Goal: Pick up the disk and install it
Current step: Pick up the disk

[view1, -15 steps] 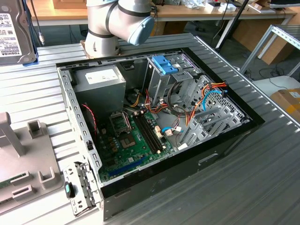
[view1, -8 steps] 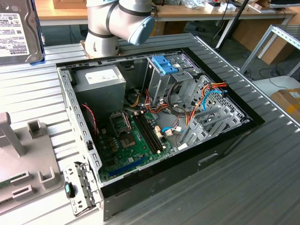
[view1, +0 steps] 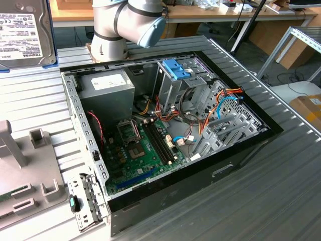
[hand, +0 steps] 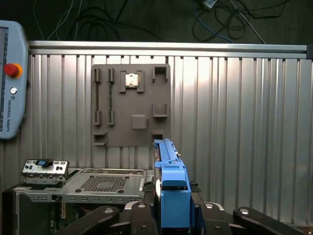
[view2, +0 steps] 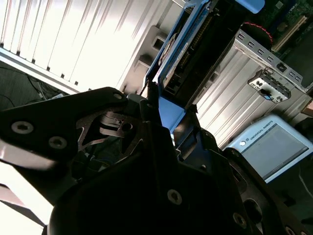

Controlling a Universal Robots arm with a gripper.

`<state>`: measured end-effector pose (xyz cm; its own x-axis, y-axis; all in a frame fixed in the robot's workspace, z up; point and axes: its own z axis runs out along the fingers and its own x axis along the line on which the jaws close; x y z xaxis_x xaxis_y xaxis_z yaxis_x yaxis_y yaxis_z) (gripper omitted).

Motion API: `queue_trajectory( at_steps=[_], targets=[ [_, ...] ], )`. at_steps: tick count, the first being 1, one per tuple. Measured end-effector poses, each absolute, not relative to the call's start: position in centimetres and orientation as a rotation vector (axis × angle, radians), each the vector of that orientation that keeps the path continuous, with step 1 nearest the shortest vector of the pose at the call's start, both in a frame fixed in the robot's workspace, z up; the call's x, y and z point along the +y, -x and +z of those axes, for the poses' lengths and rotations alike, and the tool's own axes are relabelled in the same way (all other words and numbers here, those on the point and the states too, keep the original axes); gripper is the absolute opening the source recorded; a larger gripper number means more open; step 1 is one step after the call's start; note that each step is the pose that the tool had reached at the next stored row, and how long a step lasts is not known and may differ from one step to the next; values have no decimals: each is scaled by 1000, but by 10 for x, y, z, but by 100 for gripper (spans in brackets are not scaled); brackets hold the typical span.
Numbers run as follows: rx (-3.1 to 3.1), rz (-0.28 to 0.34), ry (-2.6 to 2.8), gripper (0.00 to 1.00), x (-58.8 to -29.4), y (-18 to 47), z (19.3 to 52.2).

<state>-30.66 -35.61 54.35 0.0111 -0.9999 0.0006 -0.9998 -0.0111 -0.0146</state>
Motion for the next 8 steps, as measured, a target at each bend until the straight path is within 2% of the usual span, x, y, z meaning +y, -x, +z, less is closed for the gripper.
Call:
queue_trajectory(
  at_steps=[8],
  targets=[
    [2202, -17, 2226, 37, -356, 292, 544]
  ],
)
